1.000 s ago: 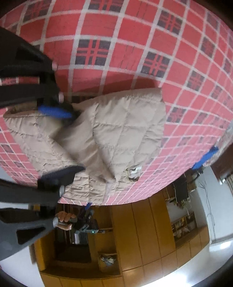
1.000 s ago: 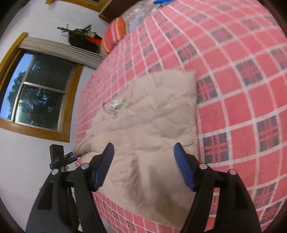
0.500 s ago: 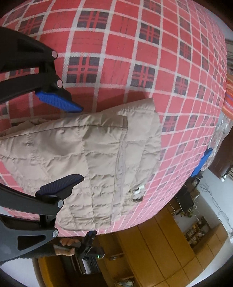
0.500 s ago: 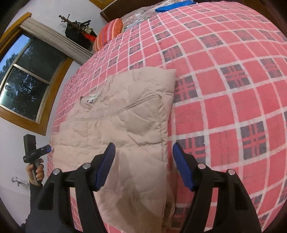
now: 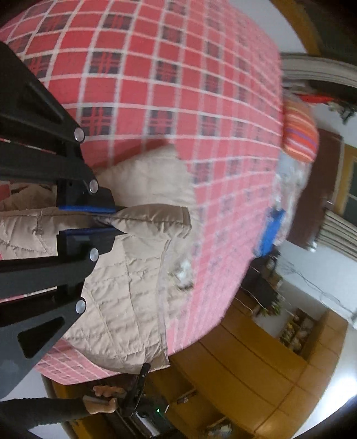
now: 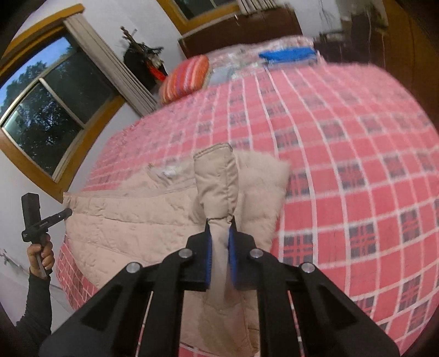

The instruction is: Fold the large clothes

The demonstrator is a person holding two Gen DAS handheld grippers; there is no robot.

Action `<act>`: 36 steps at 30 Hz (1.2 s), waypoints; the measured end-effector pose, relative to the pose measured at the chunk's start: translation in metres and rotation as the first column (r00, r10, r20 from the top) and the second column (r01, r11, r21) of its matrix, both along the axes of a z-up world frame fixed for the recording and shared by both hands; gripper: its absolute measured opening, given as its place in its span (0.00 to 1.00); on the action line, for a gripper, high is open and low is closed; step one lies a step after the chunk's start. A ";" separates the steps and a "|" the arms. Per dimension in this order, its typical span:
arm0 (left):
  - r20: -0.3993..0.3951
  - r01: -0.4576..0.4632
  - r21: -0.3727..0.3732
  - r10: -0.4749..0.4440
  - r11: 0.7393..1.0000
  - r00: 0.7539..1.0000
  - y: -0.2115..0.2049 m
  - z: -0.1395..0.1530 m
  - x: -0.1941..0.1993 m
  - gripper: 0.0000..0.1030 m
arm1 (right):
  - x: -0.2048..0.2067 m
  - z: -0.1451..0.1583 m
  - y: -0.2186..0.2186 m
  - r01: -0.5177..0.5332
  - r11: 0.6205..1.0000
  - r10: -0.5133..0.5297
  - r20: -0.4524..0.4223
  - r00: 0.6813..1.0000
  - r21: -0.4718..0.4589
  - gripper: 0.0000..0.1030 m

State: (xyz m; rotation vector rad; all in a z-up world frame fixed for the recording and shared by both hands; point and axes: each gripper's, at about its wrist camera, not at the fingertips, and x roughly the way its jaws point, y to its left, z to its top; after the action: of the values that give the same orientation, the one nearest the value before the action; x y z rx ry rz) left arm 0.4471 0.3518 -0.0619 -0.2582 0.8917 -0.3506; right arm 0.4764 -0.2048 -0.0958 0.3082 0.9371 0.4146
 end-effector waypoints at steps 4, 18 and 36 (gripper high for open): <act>0.075 -0.008 -0.004 0.008 1.000 0.997 0.000 0.037 0.019 0.08 | 0.010 0.034 0.002 0.022 1.000 -0.022 0.088 0.996 0.001 0.08; -0.005 -0.145 -0.014 0.145 0.989 0.989 0.028 0.005 0.150 0.07 | 0.134 0.020 0.001 0.142 0.988 -0.133 0.152 0.979 -0.055 0.08; -0.305 -0.210 -0.054 0.184 0.976 0.934 0.053 -0.125 0.208 0.08 | 0.210 -0.117 0.000 0.128 0.989 -0.139 -0.176 0.974 -0.073 0.11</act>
State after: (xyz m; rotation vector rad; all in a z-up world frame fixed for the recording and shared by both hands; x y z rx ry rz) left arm 0.6554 0.4049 -0.1865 -0.4868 1.1389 -0.1640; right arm 0.6864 -0.2050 -0.2125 0.3550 1.0978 0.2359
